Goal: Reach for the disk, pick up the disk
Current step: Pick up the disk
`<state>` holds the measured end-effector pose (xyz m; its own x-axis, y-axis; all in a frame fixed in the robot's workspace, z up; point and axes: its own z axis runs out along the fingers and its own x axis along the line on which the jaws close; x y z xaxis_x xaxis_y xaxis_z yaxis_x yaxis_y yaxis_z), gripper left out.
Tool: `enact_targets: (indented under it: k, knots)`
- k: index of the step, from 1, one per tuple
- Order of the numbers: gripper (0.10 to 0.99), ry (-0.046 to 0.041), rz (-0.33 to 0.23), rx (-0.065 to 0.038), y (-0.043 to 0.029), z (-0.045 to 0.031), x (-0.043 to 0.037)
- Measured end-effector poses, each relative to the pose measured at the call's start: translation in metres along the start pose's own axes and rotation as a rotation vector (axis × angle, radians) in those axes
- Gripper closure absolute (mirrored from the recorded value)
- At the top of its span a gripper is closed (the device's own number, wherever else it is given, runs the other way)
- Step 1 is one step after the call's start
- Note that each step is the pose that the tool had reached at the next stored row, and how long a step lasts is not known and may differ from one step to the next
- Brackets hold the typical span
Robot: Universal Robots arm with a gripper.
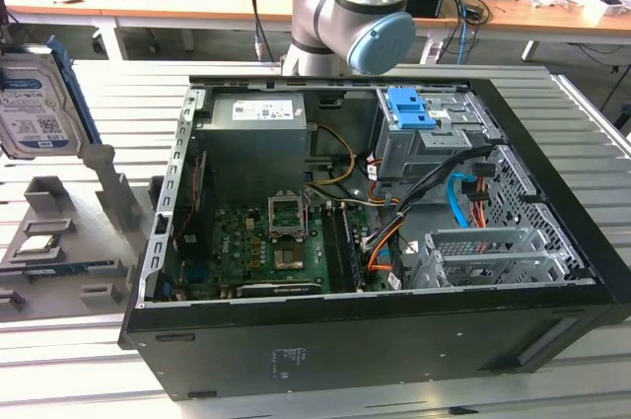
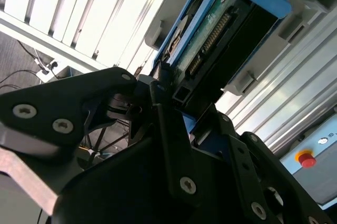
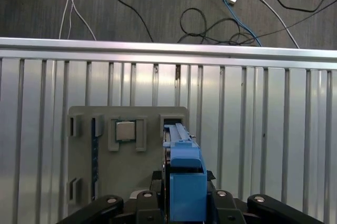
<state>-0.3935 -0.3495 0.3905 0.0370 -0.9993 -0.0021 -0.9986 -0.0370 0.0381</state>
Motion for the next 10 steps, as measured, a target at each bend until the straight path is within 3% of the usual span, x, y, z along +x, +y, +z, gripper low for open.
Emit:
enact_targets:
  k: [7, 10]
  knots:
    - [0.718, 0.0, 0.0, 0.0, 0.0004, -0.0112, 0.0]
    - [0.718, 0.0002, 0.0, 0.0, 0.0007, -0.0193, -0.0001]
